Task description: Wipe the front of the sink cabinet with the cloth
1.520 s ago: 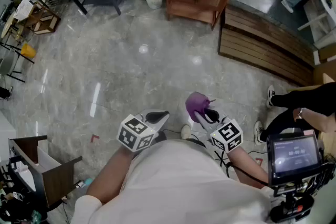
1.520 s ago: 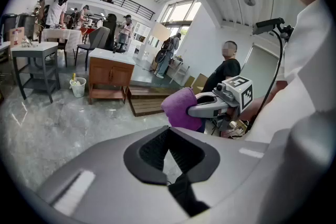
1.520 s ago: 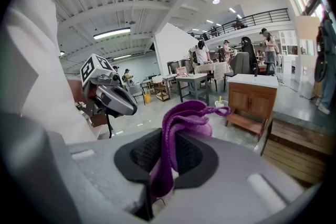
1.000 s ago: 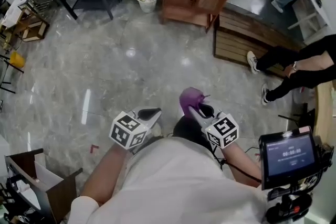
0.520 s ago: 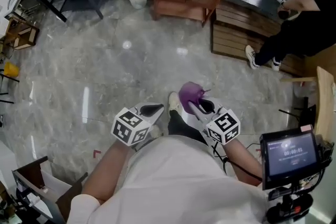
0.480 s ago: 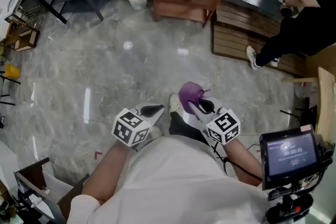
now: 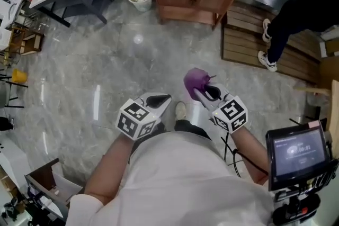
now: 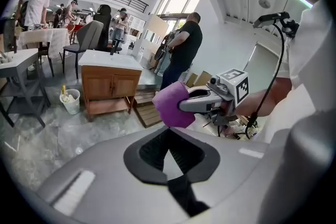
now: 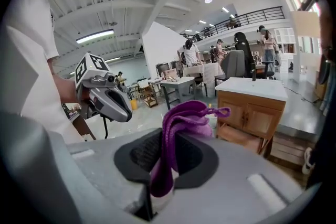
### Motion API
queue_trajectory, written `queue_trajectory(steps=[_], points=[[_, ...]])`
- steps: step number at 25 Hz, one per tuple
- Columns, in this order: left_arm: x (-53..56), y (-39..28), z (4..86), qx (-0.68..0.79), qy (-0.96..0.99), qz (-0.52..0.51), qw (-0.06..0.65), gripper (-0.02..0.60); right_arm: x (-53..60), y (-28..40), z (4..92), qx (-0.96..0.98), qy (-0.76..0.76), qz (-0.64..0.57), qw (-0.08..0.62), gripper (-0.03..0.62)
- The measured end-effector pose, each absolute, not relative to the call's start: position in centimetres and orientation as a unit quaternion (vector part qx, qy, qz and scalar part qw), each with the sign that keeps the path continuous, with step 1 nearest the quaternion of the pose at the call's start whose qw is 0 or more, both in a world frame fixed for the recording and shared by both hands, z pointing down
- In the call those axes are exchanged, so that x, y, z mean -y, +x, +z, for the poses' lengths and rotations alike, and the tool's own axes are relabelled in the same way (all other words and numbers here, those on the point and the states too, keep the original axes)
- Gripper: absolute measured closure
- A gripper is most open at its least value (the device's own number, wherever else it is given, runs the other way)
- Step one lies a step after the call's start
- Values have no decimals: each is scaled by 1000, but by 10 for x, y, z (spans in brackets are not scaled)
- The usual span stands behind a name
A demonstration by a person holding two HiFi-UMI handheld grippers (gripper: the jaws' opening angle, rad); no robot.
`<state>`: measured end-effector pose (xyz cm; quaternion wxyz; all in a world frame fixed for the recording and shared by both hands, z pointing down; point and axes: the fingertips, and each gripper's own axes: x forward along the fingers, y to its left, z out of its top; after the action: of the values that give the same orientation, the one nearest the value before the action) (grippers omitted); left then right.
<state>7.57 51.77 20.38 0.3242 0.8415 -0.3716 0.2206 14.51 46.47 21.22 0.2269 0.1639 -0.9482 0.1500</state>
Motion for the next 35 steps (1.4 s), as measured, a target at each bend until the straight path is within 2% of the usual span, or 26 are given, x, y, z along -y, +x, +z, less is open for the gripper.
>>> queue_trajectory(steps=[4, 11, 17, 23, 35], points=[[-478, 64, 205, 360, 844, 226, 327, 574, -416, 125, 216, 948, 167, 153, 223, 539], [-387, 1, 236, 336, 855, 217, 332, 574, -324, 55, 255, 943, 168, 141, 251, 539], [-317, -77, 232, 282, 872, 223, 332, 574, -252, -37, 270, 929, 179, 126, 298, 539], [-243, -135, 271, 230, 881, 261, 321, 574, -156, -116, 315, 924, 171, 100, 328, 539], [-123, -163, 352, 281, 856, 247, 356, 574, 7, -204, 428, 921, 90, 39, 378, 539]])
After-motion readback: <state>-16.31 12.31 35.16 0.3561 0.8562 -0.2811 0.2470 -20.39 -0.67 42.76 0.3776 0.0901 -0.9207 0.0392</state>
